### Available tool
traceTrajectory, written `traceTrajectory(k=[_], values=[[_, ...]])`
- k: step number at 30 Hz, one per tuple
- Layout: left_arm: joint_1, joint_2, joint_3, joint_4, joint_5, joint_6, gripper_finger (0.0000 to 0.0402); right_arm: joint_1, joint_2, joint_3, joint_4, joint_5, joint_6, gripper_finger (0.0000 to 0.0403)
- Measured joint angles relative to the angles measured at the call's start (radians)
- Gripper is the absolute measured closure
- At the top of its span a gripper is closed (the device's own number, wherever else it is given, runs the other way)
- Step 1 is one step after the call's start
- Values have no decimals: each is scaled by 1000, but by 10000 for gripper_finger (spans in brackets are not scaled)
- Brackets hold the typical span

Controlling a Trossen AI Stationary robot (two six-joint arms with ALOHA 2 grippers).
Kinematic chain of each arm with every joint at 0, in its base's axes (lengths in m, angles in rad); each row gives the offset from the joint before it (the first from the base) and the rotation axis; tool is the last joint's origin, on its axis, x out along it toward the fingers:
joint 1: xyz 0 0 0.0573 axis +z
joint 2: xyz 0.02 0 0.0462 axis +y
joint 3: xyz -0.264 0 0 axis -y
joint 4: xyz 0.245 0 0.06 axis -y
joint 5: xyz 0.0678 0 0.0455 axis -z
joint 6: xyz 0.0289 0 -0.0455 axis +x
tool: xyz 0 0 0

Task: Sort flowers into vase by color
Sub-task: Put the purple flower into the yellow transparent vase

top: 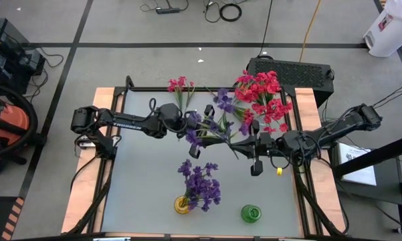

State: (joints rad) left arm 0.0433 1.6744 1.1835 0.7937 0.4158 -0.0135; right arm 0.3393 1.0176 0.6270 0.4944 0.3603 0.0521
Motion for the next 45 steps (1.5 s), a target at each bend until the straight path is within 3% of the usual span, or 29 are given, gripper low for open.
traceTrajectory(k=[7, 22, 29, 36, 45], values=[[0, 0, 0, -25, 0, -5, 384, 0, 0, 0, -3, 1, -30, 385], [-2, -17, -2, -80, -42, 5, 398, 3, -1, 0, -56, 0, -65, 230], [-12, -128, -1, -319, -225, 82, 399, 18, -57, 0, -178, -2, -54, 185], [-48, -298, -1, -556, -320, 102, 399, 64, -136, 0, -286, -1, 8, 181], [-226, -530, 0, -881, -670, 51, 400, 127, -158, 0, -413, -1, 64, 184]])
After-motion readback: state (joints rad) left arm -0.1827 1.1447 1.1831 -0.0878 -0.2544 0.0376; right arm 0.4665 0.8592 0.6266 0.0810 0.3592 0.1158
